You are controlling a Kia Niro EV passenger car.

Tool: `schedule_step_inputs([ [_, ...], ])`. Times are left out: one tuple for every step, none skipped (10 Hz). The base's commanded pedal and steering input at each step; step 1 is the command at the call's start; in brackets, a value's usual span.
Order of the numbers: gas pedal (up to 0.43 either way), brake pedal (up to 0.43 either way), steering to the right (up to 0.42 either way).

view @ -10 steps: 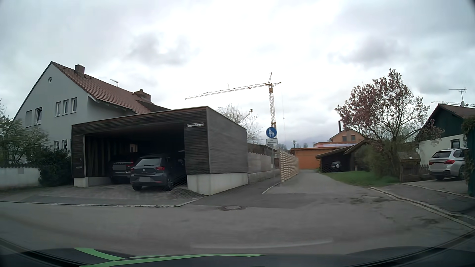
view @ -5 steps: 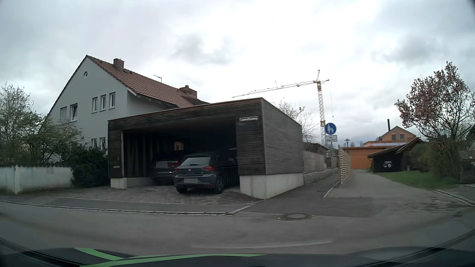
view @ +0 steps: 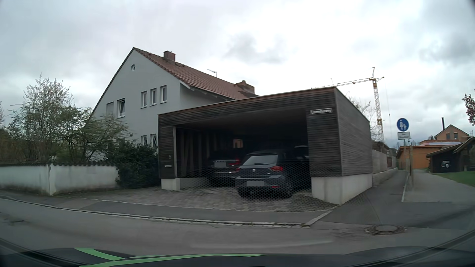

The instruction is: Follow the waypoints while adhering to traffic rules and regulations

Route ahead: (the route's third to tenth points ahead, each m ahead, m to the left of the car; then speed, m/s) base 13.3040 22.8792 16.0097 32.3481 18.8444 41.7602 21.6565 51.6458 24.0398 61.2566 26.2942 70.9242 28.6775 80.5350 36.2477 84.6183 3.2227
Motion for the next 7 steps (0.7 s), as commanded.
schedule_step_inputs([
  [0.098,0.000,-0.564],
  [0.098,0.000,-0.564],
  [0.118,0.000,-0.564],
  [0.130,0.000,-0.563],
  [0.138,0.000,-0.560],
  [0.150,0.000,-0.560],
  [0.157,0.000,-0.556],
])
